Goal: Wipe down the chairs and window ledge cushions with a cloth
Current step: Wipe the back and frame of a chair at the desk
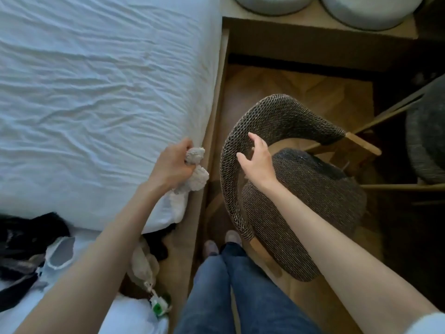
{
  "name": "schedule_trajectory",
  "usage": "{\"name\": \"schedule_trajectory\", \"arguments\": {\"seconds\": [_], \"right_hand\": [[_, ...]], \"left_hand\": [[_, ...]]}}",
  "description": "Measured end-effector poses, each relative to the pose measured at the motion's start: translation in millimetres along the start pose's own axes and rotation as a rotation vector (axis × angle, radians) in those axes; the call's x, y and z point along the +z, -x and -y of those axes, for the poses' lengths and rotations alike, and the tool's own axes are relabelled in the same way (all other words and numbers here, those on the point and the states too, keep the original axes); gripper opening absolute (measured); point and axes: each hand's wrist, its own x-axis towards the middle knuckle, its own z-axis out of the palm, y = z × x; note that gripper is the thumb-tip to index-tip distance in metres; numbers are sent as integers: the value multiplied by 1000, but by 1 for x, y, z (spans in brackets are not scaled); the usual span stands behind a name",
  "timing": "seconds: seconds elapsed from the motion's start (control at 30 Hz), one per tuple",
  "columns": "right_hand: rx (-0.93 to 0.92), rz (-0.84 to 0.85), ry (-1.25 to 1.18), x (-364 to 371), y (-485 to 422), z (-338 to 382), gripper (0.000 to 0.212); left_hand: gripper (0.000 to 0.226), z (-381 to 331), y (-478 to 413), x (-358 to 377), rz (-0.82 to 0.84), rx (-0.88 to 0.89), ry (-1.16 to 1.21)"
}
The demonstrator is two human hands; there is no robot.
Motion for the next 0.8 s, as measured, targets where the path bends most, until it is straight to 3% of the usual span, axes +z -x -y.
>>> {"name": "schedule_trajectory", "arguments": {"seconds": [0.17, 0.3, 0.5, 0.7, 0.8], "right_hand": [[52, -29, 8, 23, -24, -2, 69], [87, -105, 27, 41, -30, -11, 81], [182, -159, -38, 67, -37, -20, 108], [226, -291, -66, 82, -44, -23, 113], [222, -305, -50, 80, -44, -24, 110]], "left_hand": [[37, 10, -59, 13, 91, 40, 96], [21, 17, -93, 30, 126, 48, 238], [39, 15, -143, 47, 232, 55, 271], [45, 3, -171, 61, 554, 120, 285], [46, -2, -174, 64, 615, 120, 355]]}}
